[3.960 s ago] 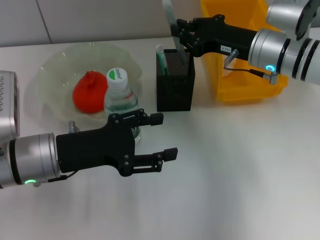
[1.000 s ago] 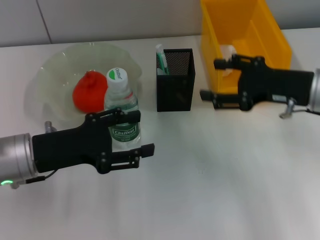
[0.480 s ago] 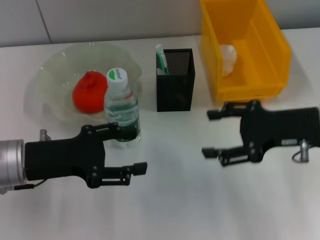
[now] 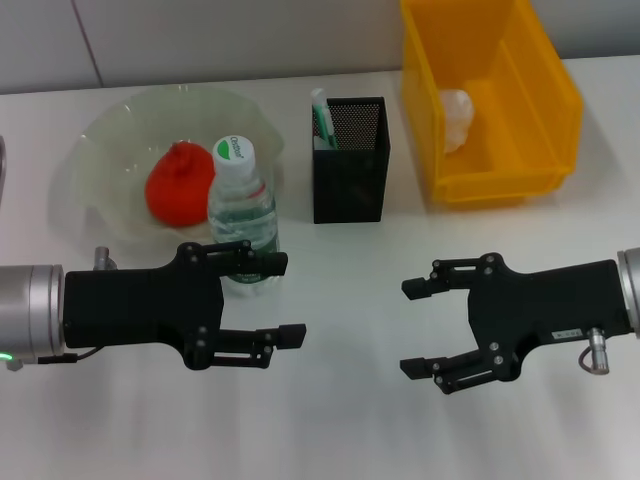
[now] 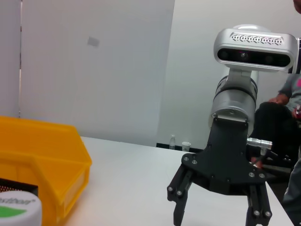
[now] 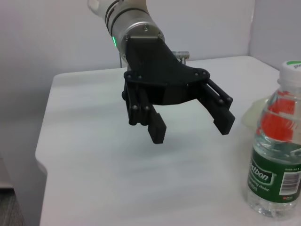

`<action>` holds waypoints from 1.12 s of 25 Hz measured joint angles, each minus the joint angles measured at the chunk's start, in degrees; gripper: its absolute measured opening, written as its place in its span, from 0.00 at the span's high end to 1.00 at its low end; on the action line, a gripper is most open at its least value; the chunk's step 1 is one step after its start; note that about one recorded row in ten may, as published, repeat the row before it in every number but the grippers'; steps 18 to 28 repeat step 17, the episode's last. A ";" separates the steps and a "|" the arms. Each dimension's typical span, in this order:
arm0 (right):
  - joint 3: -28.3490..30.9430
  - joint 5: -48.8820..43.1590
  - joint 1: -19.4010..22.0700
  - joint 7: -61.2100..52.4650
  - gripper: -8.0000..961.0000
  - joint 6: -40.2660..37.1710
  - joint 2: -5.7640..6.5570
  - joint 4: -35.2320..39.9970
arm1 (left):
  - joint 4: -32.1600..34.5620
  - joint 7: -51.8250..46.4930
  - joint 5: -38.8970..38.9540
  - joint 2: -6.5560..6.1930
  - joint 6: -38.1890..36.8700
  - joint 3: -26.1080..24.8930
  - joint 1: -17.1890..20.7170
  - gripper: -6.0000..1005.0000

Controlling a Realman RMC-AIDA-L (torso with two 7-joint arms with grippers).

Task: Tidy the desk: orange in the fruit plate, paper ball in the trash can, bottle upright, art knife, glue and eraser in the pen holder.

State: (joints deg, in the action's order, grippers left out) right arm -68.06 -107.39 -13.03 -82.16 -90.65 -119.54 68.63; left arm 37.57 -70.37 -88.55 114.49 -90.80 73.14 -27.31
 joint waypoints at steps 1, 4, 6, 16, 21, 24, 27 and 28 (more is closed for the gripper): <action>0.00 0.04 0.12 0.04 0.14 -0.07 -0.02 0.14 | 0.00 0.00 0.00 0.00 0.00 0.00 0.00 0.20; 0.12 0.14 0.19 0.21 0.14 -0.78 -0.07 0.49 | 0.28 -0.11 -0.09 -0.29 -0.08 -0.09 -0.02 0.20; 0.36 0.20 0.23 0.31 0.14 -1.45 -0.08 0.80 | 0.32 -0.13 -0.12 -0.43 -0.26 -0.19 -0.02 0.20; 0.92 3.10 0.97 1.26 0.14 -1.89 -0.05 1.30 | 0.34 0.17 -0.57 -0.76 -1.81 -1.69 0.57 0.20; 0.92 3.10 0.98 1.26 0.14 -1.87 -0.05 1.30 | 0.33 0.19 -0.58 -0.76 -1.87 -1.69 0.60 0.20; 0.92 3.10 0.98 1.26 0.14 -1.87 -0.05 1.30 | 0.33 0.19 -0.58 -0.76 -1.87 -1.69 0.60 0.20; 0.92 3.10 0.98 1.26 0.14 -1.87 -0.05 1.30 | 0.33 0.19 -0.58 -0.76 -1.87 -1.69 0.60 0.20; 0.92 3.10 0.98 1.26 0.14 -1.87 -0.05 1.30 | 0.33 0.19 -0.58 -0.76 -1.87 -1.69 0.60 0.20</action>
